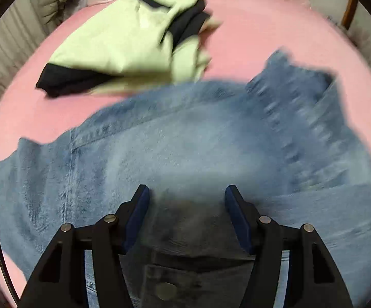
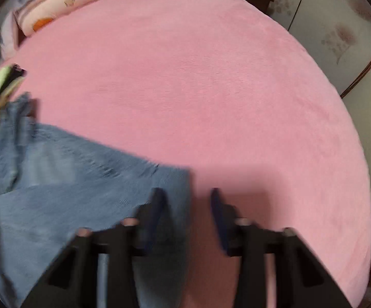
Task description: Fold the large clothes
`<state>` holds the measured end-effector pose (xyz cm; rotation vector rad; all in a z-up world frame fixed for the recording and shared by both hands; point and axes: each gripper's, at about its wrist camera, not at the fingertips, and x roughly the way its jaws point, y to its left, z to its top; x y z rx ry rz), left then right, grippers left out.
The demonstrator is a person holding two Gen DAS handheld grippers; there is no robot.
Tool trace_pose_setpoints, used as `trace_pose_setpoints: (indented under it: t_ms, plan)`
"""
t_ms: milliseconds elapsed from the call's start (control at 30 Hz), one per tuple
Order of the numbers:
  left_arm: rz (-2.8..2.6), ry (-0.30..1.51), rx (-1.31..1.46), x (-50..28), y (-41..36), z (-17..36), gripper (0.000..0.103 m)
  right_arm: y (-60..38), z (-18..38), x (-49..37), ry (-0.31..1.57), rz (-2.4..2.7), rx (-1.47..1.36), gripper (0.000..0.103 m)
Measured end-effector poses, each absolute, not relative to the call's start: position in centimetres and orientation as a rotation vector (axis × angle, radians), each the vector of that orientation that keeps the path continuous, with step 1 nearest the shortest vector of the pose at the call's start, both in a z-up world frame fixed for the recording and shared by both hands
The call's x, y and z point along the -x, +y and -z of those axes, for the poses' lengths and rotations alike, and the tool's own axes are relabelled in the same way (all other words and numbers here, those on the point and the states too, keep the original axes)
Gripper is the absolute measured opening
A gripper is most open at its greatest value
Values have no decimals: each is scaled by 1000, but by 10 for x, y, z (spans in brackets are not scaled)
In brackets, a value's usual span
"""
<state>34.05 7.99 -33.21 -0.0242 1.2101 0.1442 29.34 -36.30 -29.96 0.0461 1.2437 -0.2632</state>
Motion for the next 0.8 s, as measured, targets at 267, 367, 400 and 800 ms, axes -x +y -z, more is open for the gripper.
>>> trace_pose_setpoints:
  t_ms: [267, 367, 400, 800]
  plan:
    - [-180, 1226, 72, -340, 80, 317, 62, -383, 290, -292, 1245, 324, -25, 17]
    - [-138, 1205, 112, -329, 80, 289, 65, -363, 259, -272, 1180, 243, -83, 19]
    - [-116, 1193, 118, -322, 77, 278, 71, -353, 251, -267, 1171, 206, -110, 19]
    - [-83, 1286, 50, -238, 40, 307, 75, -217, 290, -188, 1280, -87, -38, 19]
